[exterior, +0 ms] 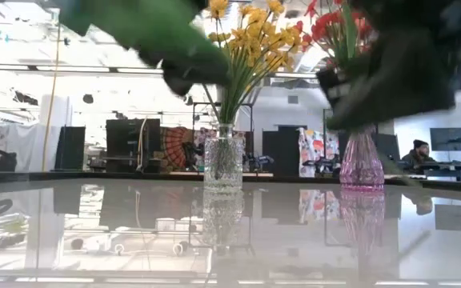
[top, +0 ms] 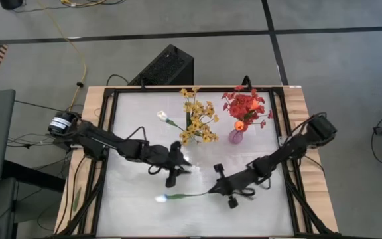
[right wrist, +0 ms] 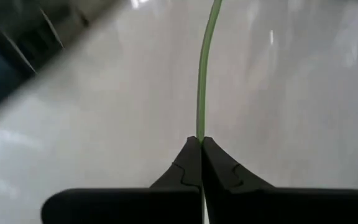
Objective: Sort flowers into vase by color
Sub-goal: Put the white flower into the transparent flower vase
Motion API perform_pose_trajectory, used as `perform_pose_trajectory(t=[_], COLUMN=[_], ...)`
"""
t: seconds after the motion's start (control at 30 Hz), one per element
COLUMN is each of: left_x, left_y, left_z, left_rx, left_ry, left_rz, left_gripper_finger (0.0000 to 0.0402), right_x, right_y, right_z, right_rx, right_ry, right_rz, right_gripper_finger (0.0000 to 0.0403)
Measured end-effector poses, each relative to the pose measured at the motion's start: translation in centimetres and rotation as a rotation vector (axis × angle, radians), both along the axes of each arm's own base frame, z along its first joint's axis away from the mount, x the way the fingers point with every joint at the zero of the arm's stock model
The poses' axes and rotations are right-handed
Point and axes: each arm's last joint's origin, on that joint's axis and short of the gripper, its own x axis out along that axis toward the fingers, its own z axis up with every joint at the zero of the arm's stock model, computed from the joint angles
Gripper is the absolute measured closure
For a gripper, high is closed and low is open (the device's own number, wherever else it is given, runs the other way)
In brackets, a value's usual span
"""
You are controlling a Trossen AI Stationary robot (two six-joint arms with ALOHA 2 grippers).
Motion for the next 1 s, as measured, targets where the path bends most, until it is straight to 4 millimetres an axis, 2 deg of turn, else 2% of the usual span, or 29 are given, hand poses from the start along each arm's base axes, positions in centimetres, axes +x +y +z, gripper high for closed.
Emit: perform_pose_trajectory(t=[0.1, 0.2, 0.33, 0.57, 0.9, 1.0], left_x=[0.1, 0.5, 1.2, 1.4, 1.6, 1.7], left_y=[-0.2, -0.8, -2.1, -4.0, -4.0, -4.1], left_z=[1.2, 1.5, 1.3, 2.9, 4.1, 4.5], left_rx=[0.106, 0.133, 0.144, 0.178, 0.186, 0.186], left_ry=[-0.117, -0.199, -0.316, -0.594, -0.674, -0.692], left_rz=[0.056, 0.024, -0.043, -0.078, -0.012, -0.039], left_gripper_finger=[0.0279, 0.0279, 0.0279, 0.0279, 0.028, 0.0295], right_x=[-1.3, -2.1, -2.3, -2.2, -2.0, -1.8], right_y=[-0.6, -1.0, -1.4, -1.7, -2.3, -2.5], right_z=[1.2, 2.7, 3.9, 3.9, 3.8, 3.8], right_rx=[0.094, 0.204, 0.275, 0.229, 0.218, 0.217], right_ry=[-0.211, -0.428, -0.575, -0.593, -0.58, -0.582], right_rz=[0.057, 0.048, -0.006, -0.109, -0.138, -0.148], right_gripper_finger=[0.0382, 0.0382, 0.0382, 0.0382, 0.0382, 0.0382])
